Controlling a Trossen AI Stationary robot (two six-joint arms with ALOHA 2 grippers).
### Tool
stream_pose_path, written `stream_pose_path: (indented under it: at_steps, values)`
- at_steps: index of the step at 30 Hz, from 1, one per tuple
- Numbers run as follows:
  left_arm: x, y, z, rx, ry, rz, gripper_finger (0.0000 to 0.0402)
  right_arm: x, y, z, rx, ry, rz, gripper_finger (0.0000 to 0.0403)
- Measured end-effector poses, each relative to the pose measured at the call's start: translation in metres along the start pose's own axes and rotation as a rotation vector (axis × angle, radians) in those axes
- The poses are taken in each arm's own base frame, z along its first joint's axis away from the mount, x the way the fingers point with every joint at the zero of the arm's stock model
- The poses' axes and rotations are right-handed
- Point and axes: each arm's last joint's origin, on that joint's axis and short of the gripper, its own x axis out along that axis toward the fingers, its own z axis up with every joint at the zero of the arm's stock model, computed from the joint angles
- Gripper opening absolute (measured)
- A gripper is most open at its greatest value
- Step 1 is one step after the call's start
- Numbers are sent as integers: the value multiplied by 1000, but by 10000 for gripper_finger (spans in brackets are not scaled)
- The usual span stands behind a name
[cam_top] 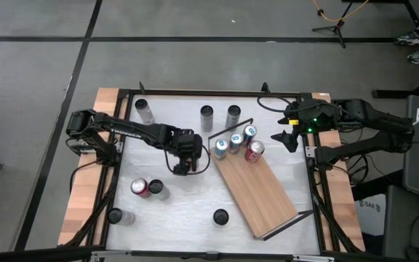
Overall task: Place canned beverage on shelf
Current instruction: Put the red soda can on the shelf aligned with the other red soda can
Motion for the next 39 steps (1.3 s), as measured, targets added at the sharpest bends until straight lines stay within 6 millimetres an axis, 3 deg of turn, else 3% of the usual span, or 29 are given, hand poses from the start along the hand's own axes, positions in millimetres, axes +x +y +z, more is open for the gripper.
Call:
stream_pose_path:
  at_steps: [8, 22, 29, 39]
  values:
    - [0, -2, 0, -169, -1, 1, 385, 0, 0, 0, 0, 0, 0, 337]
    - [0, 1, 0, -655, -27, 103, 385, 0, 0, 0, 0, 0, 0, 337]
    - [-1, 0, 0, -719, -31, 98, 385, 0, 0, 0, 0, 0, 0, 337]
    - [-1, 1, 0, -1036, -54, 106, 385, 0, 0, 0, 0, 0, 0, 337]
